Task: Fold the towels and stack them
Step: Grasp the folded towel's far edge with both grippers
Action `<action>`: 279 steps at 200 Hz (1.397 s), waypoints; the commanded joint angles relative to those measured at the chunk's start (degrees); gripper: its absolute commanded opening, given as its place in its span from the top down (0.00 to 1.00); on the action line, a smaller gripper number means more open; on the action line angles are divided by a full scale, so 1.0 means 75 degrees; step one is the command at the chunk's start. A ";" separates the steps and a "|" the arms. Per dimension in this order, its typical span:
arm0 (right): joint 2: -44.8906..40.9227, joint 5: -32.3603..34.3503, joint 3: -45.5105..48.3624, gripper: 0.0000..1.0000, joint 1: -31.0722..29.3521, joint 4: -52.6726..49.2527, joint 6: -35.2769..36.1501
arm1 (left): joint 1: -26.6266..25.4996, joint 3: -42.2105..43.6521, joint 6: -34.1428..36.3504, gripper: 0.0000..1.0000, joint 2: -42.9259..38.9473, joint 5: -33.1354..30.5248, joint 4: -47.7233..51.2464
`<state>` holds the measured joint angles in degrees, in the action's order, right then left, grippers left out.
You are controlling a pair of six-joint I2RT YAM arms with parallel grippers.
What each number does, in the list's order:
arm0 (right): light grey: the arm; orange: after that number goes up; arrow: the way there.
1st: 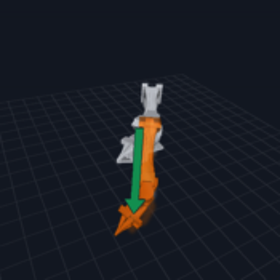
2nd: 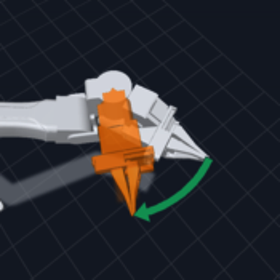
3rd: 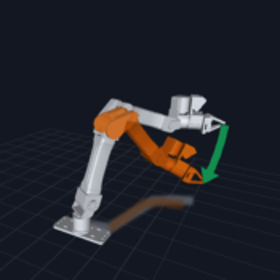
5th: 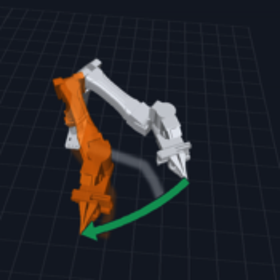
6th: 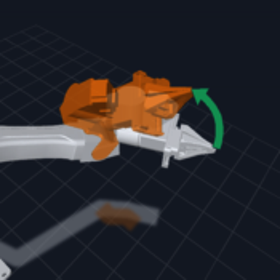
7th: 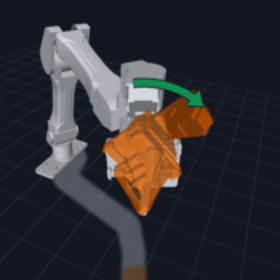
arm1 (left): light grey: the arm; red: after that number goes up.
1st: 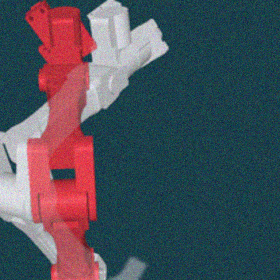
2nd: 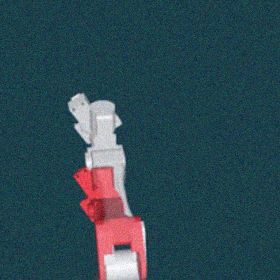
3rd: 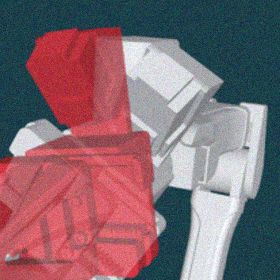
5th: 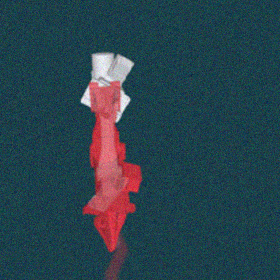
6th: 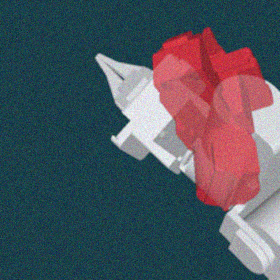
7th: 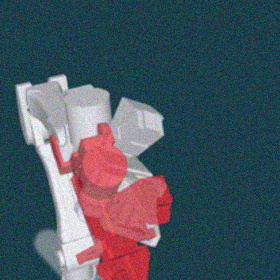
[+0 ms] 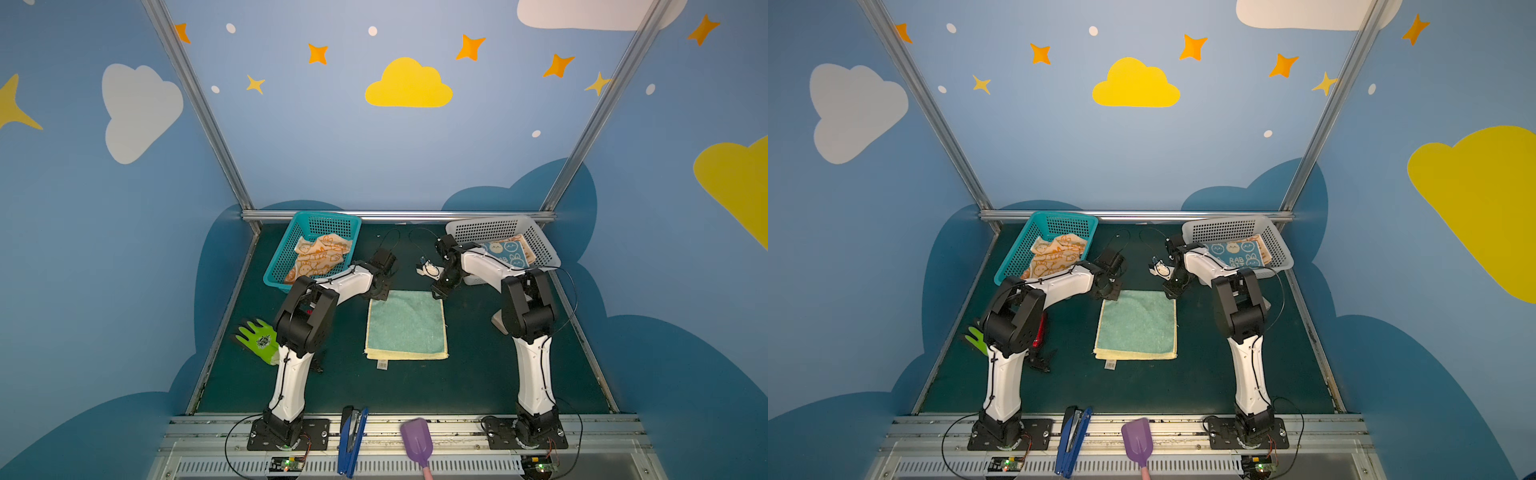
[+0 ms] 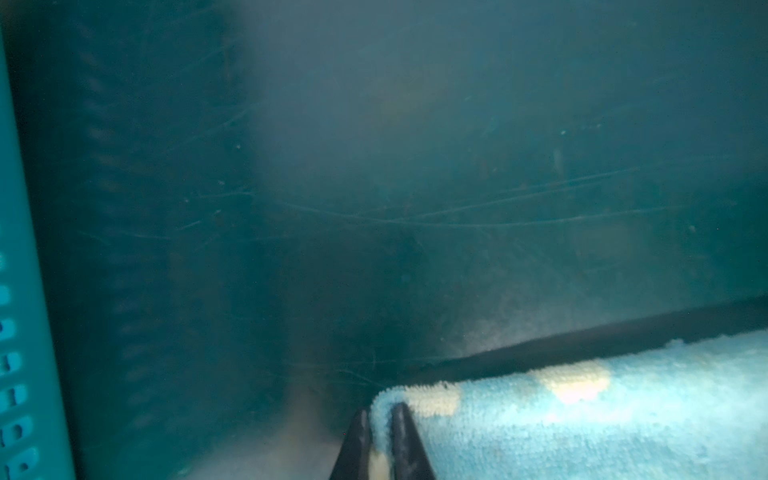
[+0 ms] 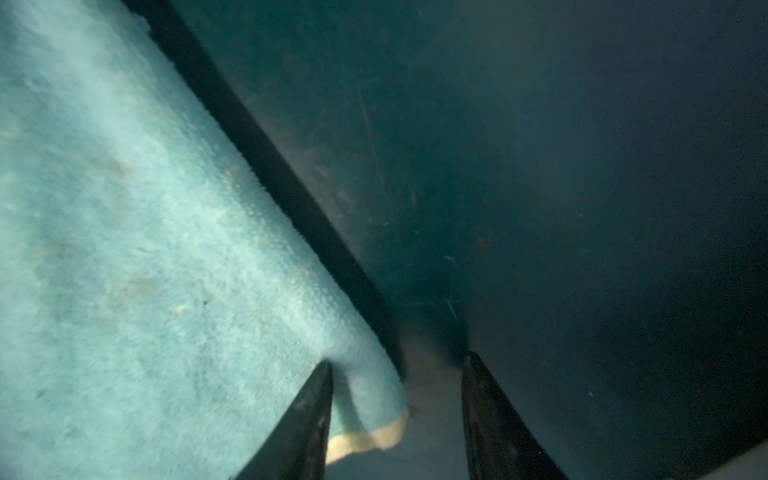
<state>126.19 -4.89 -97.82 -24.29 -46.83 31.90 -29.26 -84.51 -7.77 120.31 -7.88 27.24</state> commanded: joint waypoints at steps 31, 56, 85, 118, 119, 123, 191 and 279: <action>0.0385 0.0032 -0.0314 0.74 -0.0030 -0.0743 0.0229 | 0.0091 0.0180 0.0029 0.82 0.0020 0.0379 0.0414; 0.0384 -0.0162 -0.0328 0.91 -0.0065 -0.0942 0.0345 | 0.0114 0.0145 0.0040 0.83 0.0043 0.0472 0.0399; 0.0355 -0.0348 -0.0346 1.00 -0.0090 -0.1055 0.0434 | 0.0153 0.0054 0.0060 0.96 0.0106 0.0657 0.0419; 0.0045 -0.0395 -0.0176 1.00 -0.0082 -0.0626 0.0272 | 0.0166 0.0095 0.0108 0.96 -0.0059 0.0504 0.0176; 0.0024 -0.0393 -0.0158 1.00 -0.0079 -0.0601 0.0259 | 0.0164 0.0098 0.0109 0.96 -0.0075 0.0490 0.0164; -0.0041 -0.0392 -0.0117 1.00 -0.0077 -0.0513 0.0233 | 0.0169 0.0127 0.0122 0.96 -0.0128 0.0457 0.0120; -0.1165 -0.0443 0.0231 1.00 0.0072 0.0110 -0.0202 | 0.0174 0.0677 0.0529 0.96 -0.1386 -0.0028 -0.0512; -0.2392 -0.1132 0.1342 1.00 0.0188 0.0068 -0.0530 | 0.0108 0.2265 0.0384 0.96 -0.2979 0.0018 -0.1371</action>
<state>111.83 -10.66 -90.43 -23.35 -44.86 29.50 -28.40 -69.80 -4.54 101.23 -7.35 18.17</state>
